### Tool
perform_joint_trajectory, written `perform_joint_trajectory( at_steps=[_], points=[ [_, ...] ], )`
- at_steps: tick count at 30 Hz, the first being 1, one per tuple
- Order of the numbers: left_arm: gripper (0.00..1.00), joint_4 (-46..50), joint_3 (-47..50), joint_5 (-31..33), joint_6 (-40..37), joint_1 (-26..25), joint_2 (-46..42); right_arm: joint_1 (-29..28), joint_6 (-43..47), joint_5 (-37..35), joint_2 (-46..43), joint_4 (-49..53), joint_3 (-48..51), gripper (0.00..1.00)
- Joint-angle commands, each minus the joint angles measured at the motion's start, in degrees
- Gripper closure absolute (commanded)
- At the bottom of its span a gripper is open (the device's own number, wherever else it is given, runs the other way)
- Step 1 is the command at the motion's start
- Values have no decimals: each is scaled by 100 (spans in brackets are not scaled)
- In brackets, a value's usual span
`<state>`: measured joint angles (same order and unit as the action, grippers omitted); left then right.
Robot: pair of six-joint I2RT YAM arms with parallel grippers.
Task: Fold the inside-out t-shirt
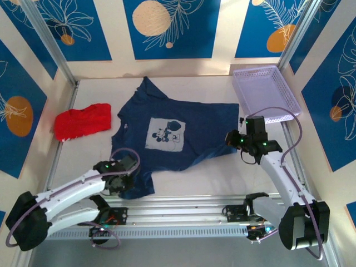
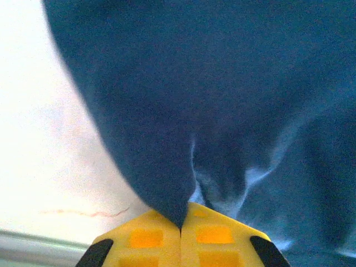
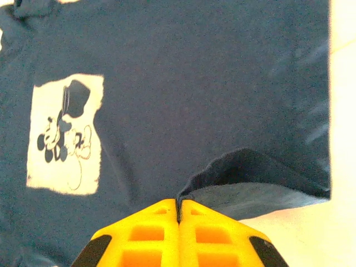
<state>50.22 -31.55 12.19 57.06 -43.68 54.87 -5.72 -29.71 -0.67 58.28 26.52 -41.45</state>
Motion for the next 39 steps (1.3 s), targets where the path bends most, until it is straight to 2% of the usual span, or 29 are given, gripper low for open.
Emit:
perform_joint_trajectory(
  at_steps=[1,4,5,7,9,12,16,26,29,33,35,39],
  points=[
    [100,-212,-1117,1501,-1053,73,-310,289,-12,21,-153,-125,-410,100],
    [100,-899,-1982,2643,-2052,70,-519,477,-34,-68,-197,-309,-908,100],
    [100,-1310,-2206,2843,-2453,76,-609,515,-47,-95,-188,-327,-1137,100],
    [100,-2165,-2567,2931,-3204,74,-714,539,-37,-122,-145,-333,-1614,100],
    [100,-2631,-3137,2842,-3949,80,-605,538,27,-165,-107,-140,-2208,100],
    [100,-2384,-4493,2686,-4726,71,-175,537,129,-289,-231,76,-2991,100],
    [100,-2180,-5905,2382,-5373,71,116,537,308,-440,-460,477,-4066,100],
    [100,-1146,-9302,1517,-6116,70,1017,534,590,-590,-712,1398,-6454,100],
    [100,-1159,-9815,1666,-6492,70,1328,536,622,-596,-722,1517,-6875,100],
    [100,-1233,-10375,2532,-7127,105,2020,537,783,-776,-618,1521,-6970,100],
    [100,-1107,-10538,2445,-7076,519,2424,538,921,-900,-423,1469,-6814,100],
    [100,-527,-10319,1301,-5981,1980,3204,537,1088,-1067,48,899,-5920,100]
  ],
)
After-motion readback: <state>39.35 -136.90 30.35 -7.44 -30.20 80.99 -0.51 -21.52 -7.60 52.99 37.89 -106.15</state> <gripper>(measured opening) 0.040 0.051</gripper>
